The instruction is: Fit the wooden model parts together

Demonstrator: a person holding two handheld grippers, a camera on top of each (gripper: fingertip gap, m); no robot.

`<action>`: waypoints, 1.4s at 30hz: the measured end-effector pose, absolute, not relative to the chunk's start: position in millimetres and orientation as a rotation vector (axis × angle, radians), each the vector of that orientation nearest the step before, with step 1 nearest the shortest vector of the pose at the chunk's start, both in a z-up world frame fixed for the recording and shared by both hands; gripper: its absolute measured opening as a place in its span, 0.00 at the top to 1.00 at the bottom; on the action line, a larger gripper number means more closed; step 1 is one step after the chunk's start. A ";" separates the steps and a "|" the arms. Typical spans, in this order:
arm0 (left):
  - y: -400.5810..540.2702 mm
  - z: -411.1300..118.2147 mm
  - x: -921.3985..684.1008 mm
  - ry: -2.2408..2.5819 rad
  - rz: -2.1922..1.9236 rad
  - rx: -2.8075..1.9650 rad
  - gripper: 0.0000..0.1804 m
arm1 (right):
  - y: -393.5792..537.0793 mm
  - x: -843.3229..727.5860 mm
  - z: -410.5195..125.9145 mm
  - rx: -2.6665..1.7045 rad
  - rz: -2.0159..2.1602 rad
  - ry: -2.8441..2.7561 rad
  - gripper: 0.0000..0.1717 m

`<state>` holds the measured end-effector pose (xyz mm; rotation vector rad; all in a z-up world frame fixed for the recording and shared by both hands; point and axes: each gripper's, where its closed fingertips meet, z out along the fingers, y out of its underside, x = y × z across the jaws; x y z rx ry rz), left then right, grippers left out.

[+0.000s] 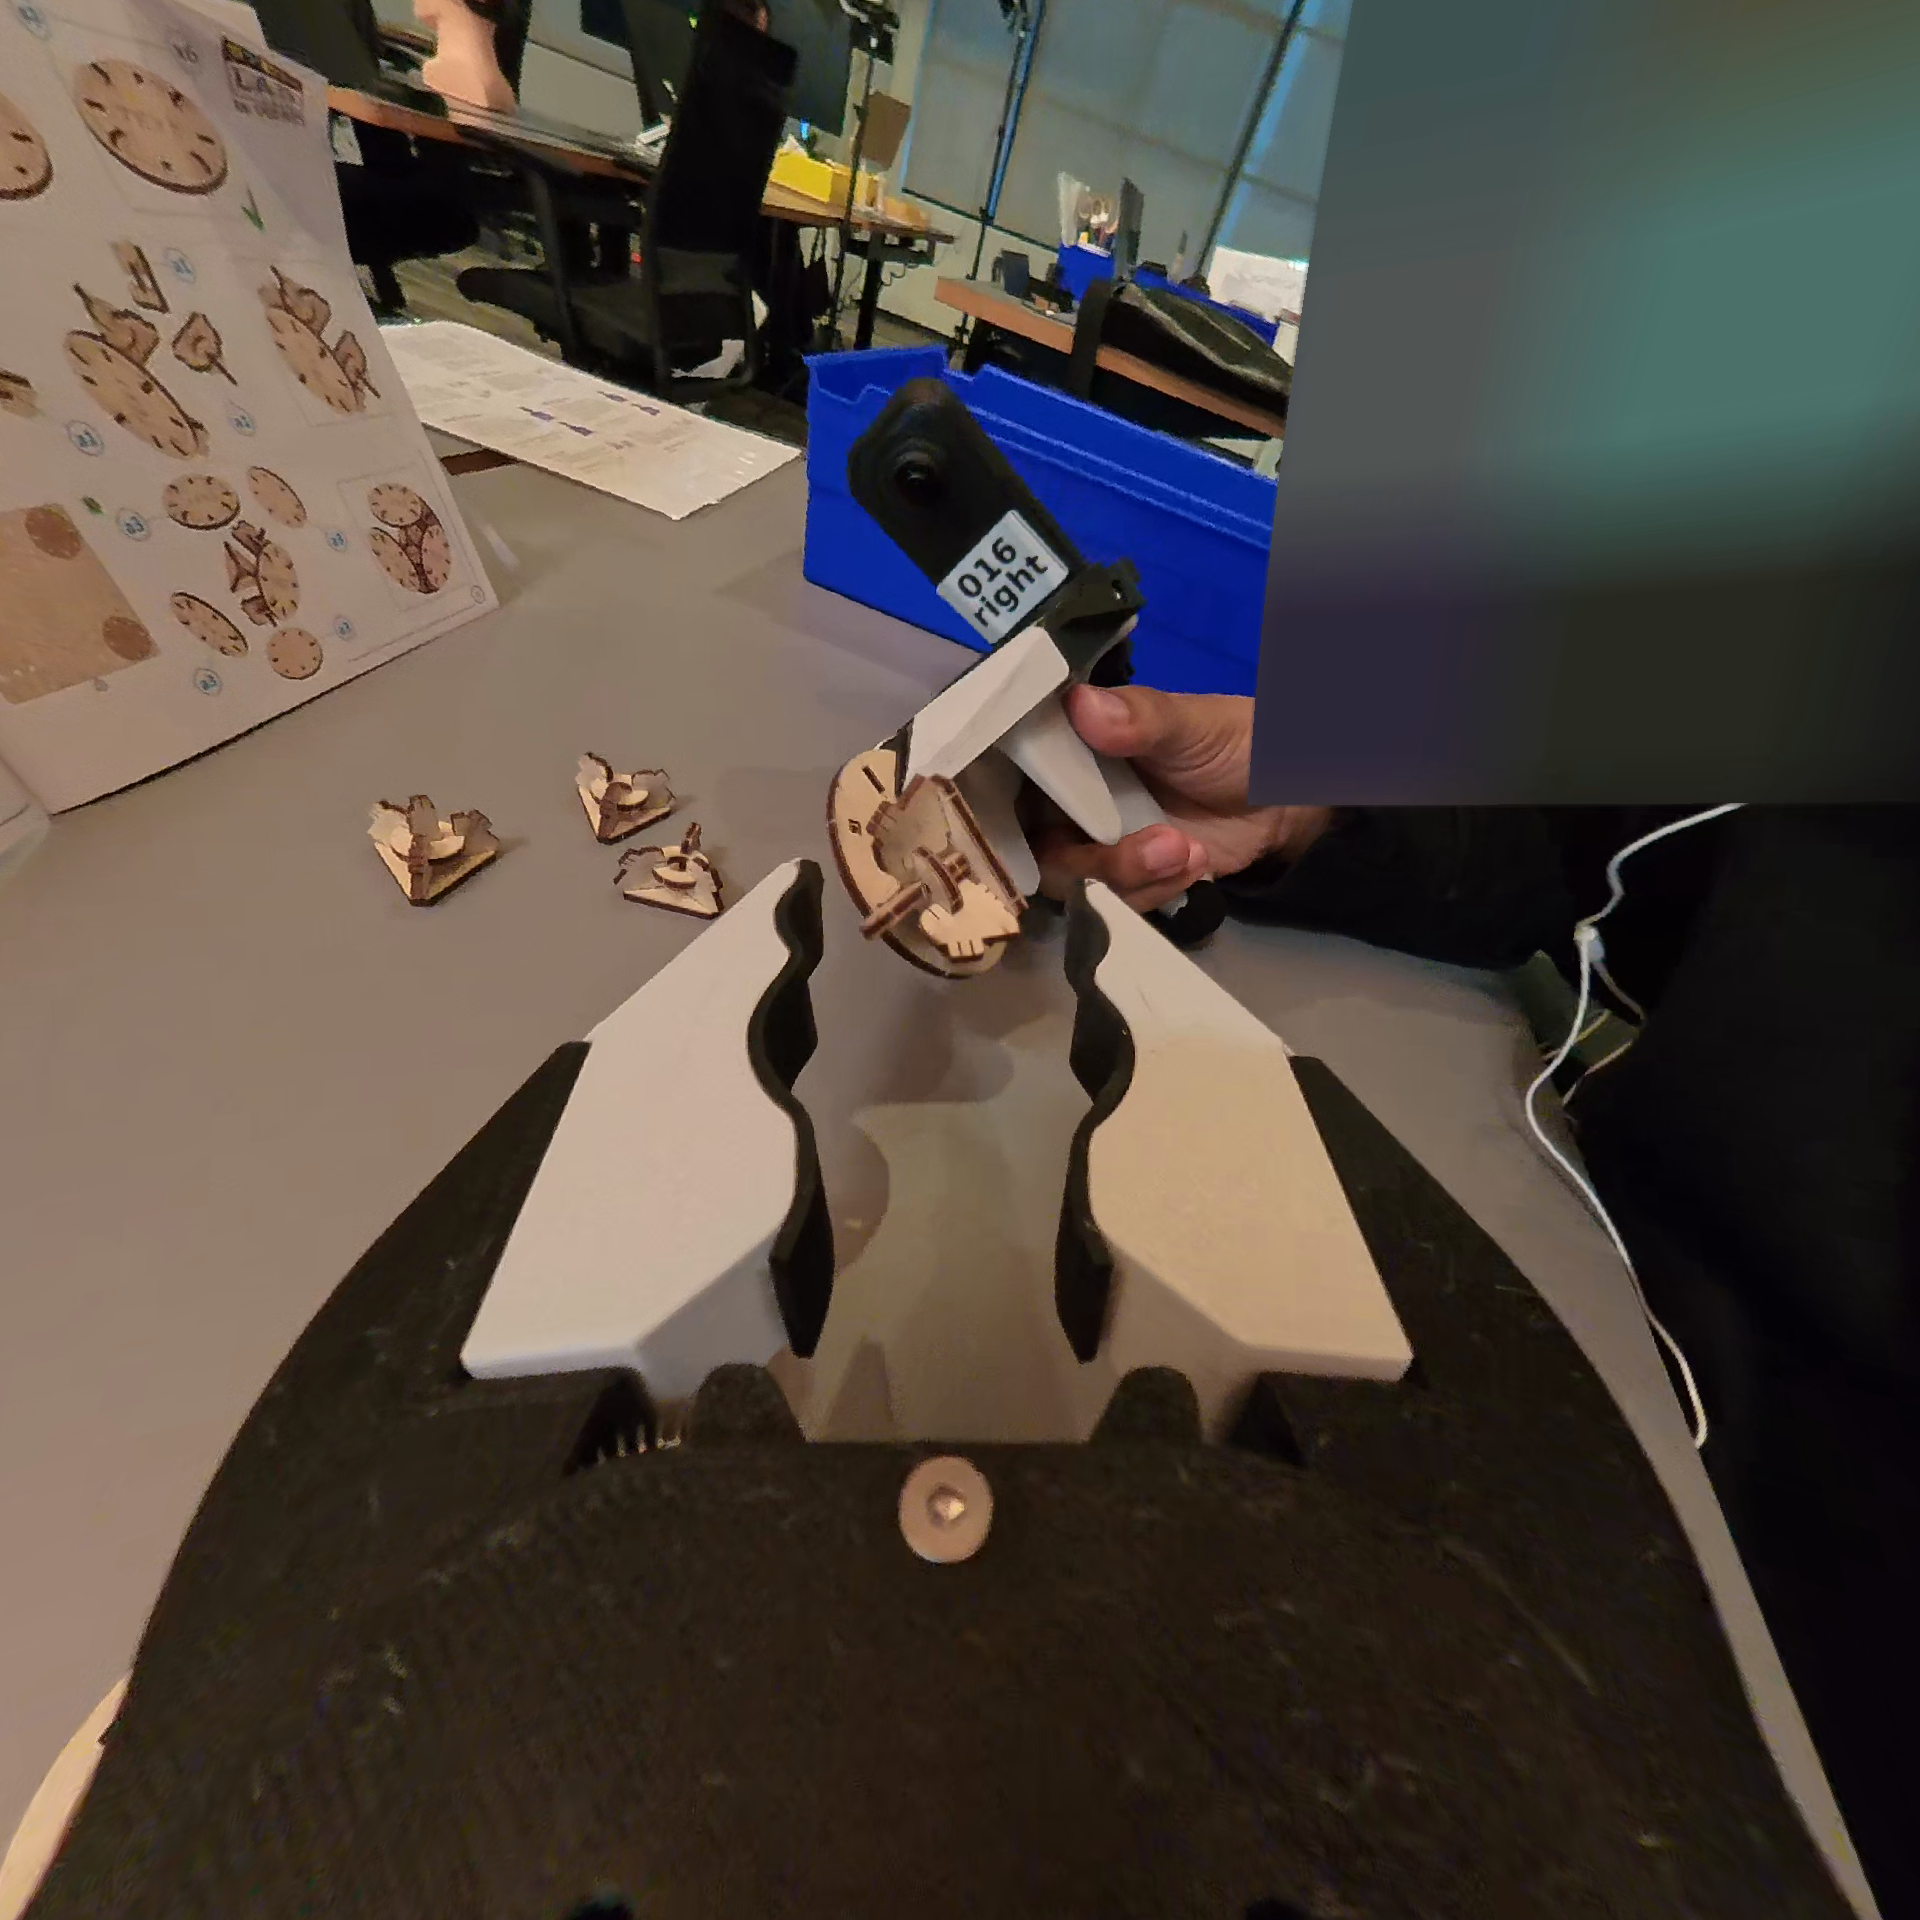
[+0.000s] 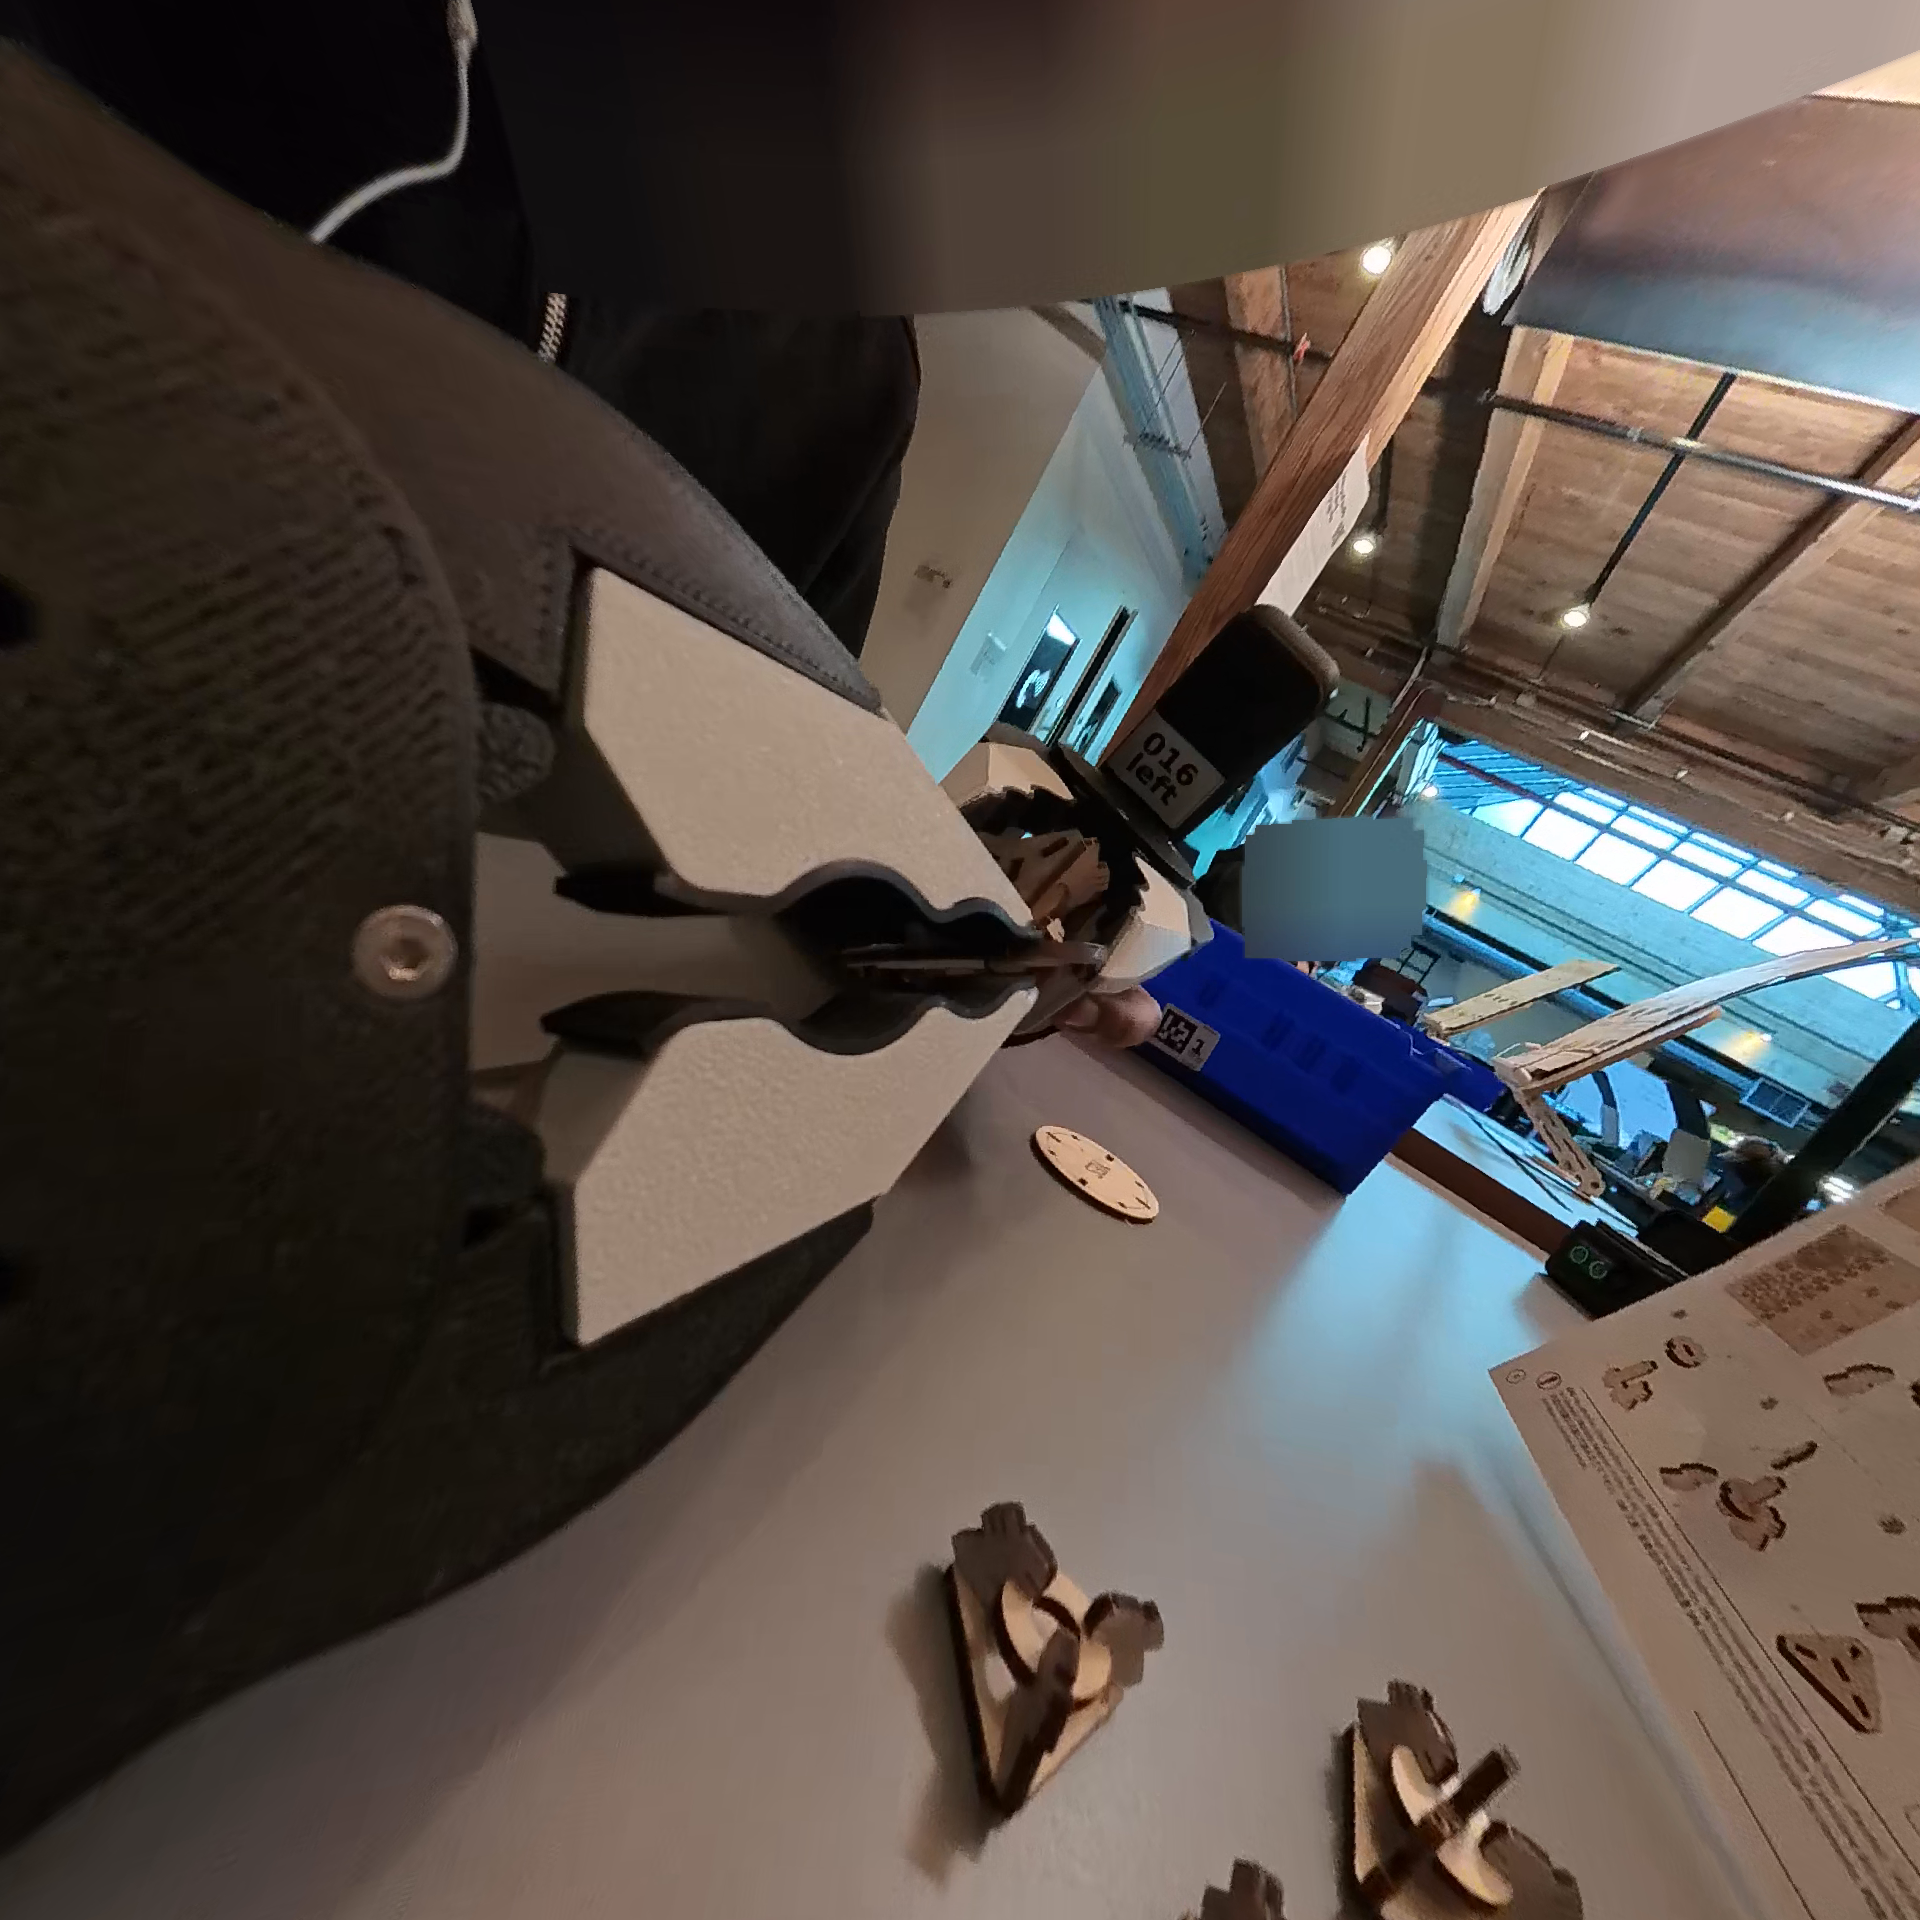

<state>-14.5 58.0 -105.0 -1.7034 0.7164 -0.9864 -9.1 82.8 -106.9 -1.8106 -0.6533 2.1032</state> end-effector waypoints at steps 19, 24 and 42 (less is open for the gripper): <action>63.3 -110.5 -18.6 0.663 -1.017 -1.739 0.75 | 97.7 -1.7 -101.9 -1.777 2.192 -0.500 0.99; 62.3 -110.3 -17.2 0.689 -0.979 -1.731 0.75 | 95.0 -0.8 -93.9 -1.706 2.174 -0.545 0.99; 2.9 -81.6 19.0 1.052 -0.968 -1.459 0.82 | -48.9 38.6 -19.6 -0.372 1.485 -1.491 0.99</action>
